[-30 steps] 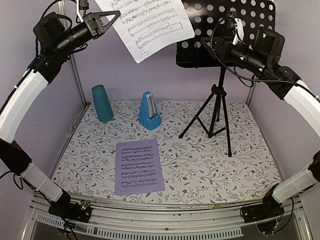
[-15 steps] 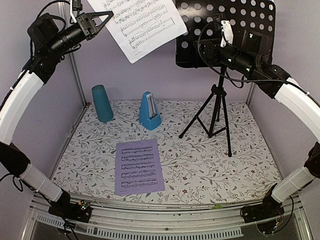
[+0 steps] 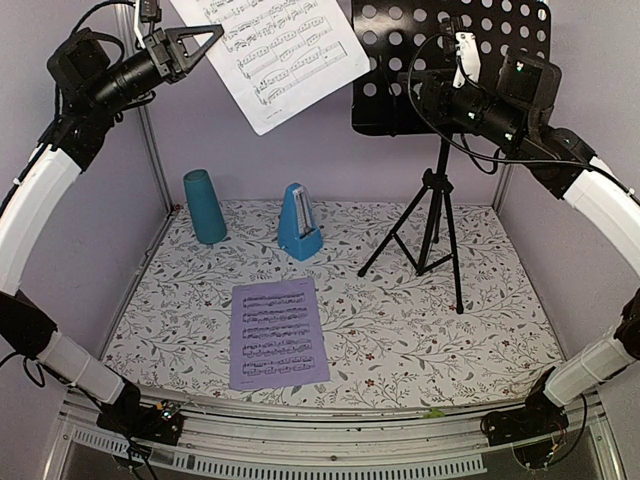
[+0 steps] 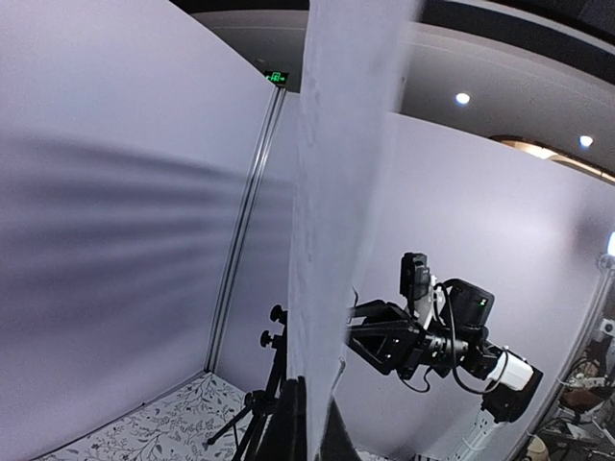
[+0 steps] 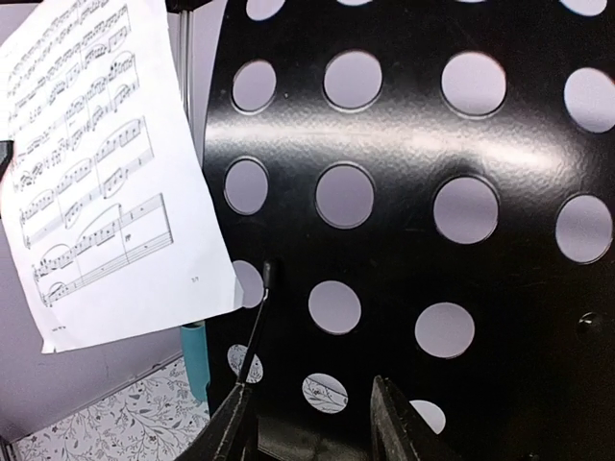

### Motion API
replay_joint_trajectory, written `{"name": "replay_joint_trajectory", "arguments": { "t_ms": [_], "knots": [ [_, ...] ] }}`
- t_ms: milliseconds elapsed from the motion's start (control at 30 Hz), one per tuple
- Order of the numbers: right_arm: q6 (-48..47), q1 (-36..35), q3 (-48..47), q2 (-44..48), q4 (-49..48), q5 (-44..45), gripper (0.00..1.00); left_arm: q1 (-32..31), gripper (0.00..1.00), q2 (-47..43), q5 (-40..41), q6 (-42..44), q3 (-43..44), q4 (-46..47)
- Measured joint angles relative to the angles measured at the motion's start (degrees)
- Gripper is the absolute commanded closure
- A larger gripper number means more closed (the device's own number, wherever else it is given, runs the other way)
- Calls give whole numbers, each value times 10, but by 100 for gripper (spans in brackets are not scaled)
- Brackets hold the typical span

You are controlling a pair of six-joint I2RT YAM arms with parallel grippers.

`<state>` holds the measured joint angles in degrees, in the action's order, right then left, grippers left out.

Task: Set up the instrument practice props
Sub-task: Pick up the music stand locking hook from the music stand.

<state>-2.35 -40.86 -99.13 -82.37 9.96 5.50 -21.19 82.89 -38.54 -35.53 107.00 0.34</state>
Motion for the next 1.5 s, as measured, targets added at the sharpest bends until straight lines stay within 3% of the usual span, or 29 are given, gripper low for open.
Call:
{"name": "replay_joint_trajectory", "arguments": {
  "t_ms": [200, 500, 800, 1100, 1267, 1400, 1500],
  "knots": [
    [7, -2, -24, 10, 26, -16, 59, 0, 100, 0, -6, 2, 0, -2],
    [11, -14, -71, -36, 68, -17, 68, 0, 100, 0, -16, 10, -1, -12],
    [24, -15, -100, -56, 95, -24, 85, 0, 100, 0, -35, 29, -1, -26],
    [42, -16, -101, -56, 102, -29, 77, 0, 100, 0, -56, 45, -2, -34],
    [50, -16, -104, -59, 107, -29, 80, 0, 100, 0, -63, 53, -3, -41],
    [57, -16, -104, -59, 107, -31, 90, 0, 100, 0, -66, 60, -7, -46],
    [61, -16, -104, -59, 107, -37, 90, 0, 100, 1, -67, 66, -8, -50]
  ]
}}
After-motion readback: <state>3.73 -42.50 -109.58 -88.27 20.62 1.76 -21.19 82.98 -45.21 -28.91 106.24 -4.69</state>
